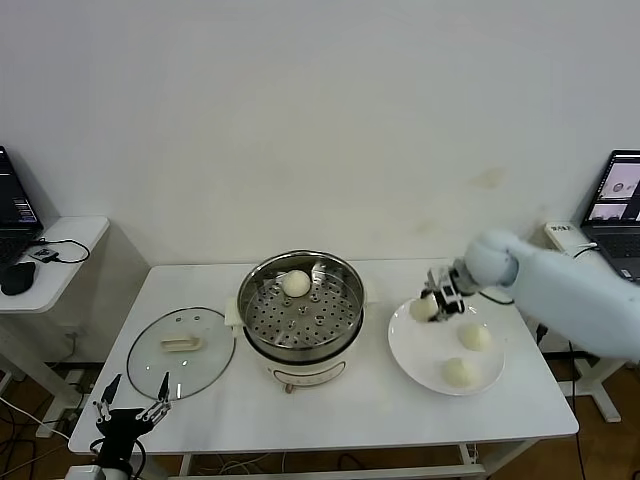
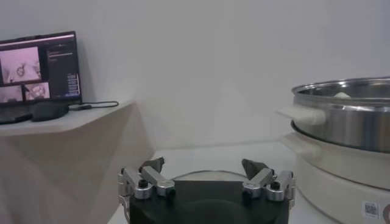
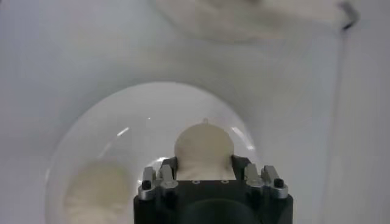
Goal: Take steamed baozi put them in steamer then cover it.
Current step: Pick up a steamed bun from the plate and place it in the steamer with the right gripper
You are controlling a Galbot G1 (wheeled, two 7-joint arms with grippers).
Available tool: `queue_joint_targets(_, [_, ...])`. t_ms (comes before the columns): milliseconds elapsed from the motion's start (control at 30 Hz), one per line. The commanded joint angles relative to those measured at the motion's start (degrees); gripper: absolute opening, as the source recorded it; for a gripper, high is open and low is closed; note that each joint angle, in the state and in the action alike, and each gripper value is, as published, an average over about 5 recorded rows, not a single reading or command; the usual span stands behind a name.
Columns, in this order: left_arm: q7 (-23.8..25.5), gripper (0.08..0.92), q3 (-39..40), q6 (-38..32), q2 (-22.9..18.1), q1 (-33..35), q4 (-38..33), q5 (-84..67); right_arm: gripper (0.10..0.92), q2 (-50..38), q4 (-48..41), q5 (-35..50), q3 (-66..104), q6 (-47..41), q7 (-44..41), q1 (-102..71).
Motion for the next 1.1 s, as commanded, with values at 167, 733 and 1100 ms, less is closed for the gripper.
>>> queue_joint_targets(167, [0.03, 0.823, 0.31, 0.07, 0.29, -0.48, 0.12, -0.07, 0.579, 7.84, 5.88, 20.35, -13.88, -5.35, 3.28, 28.18])
queue_joint_targets(733, [-0.01, 0.823, -0.69, -0.3, -0.41, 0.03, 0.09, -0.08, 0.594, 32.89, -5.09, 28.63, -12.47, -15.02, 14.53, 13.67])
queue_joint_targets(1100, [-0.01, 0.823, -1.05, -0.46, -0.75, 0.0, 0.1, -0.09, 0.602, 38.14, -10.3, 27.72, -11.71, -17.52, 17.81, 6.3])
